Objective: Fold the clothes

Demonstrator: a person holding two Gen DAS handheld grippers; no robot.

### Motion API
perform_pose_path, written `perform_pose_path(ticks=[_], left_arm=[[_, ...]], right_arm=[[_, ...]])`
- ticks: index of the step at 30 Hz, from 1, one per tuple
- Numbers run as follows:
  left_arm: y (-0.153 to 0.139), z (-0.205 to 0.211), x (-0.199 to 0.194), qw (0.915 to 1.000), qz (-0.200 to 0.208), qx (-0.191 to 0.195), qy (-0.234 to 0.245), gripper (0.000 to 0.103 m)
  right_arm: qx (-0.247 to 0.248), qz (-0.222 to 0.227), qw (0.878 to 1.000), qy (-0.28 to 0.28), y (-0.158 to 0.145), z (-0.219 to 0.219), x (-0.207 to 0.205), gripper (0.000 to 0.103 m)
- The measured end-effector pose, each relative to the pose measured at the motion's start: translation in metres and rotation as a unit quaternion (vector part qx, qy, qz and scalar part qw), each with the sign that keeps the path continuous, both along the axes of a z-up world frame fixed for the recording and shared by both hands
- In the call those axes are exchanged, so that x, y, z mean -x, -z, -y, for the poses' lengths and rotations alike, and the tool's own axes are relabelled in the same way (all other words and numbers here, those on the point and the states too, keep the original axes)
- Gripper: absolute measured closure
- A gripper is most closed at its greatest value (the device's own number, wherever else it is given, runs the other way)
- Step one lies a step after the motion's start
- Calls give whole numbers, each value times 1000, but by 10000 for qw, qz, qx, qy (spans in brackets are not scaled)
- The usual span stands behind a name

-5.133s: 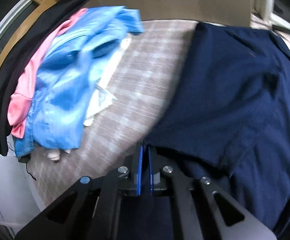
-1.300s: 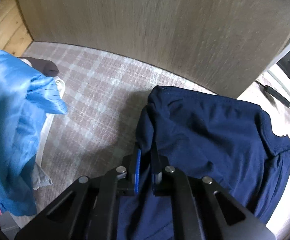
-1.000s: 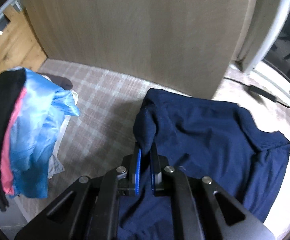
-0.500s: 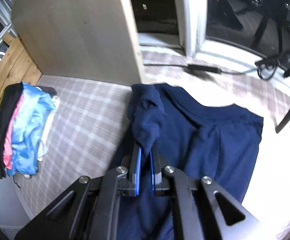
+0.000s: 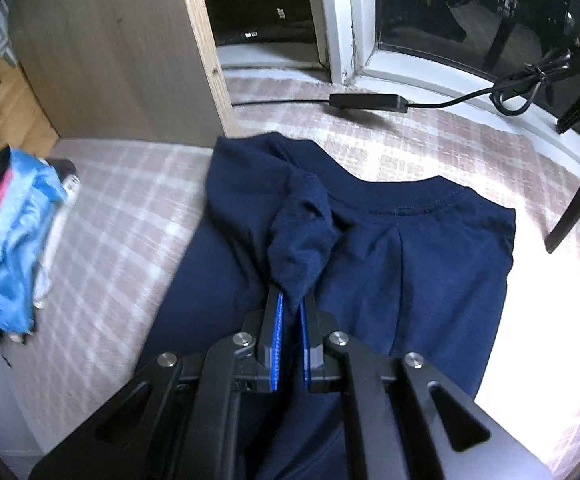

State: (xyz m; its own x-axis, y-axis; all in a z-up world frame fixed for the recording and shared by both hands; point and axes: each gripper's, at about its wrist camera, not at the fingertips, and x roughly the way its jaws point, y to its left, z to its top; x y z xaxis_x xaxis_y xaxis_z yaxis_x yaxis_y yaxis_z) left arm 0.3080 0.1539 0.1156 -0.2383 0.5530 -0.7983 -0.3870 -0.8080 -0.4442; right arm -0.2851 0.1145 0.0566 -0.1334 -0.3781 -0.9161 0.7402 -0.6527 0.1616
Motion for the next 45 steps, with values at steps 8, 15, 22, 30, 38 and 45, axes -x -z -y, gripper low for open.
perform_pose_path(ticks=[8, 15, 22, 30, 38, 45], left_arm=[[4, 7, -13, 9994, 316, 9, -110, 83], [-2, 45, -49, 9987, 402, 144, -273, 83], [2, 98, -70, 9979, 314, 293, -483, 83], [28, 129, -39, 9974, 26, 4, -716, 79], [54, 109, -17, 9990, -169, 407, -95, 69], [54, 97, -11, 9982, -444, 393, 59, 71]], right_arm=[[-140, -600, 9980, -164, -25, -16, -25, 78], [695, -328, 9964, -361, -86, -86, -97, 75], [1403, 97, 9899, -180, -123, -194, -214, 75], [982, 535, 9928, 420, -60, -273, -380, 75], [527, 1095, 9905, 640, -1, -265, -436, 75], [148, 1270, 9903, 550, 25, -267, -459, 72]])
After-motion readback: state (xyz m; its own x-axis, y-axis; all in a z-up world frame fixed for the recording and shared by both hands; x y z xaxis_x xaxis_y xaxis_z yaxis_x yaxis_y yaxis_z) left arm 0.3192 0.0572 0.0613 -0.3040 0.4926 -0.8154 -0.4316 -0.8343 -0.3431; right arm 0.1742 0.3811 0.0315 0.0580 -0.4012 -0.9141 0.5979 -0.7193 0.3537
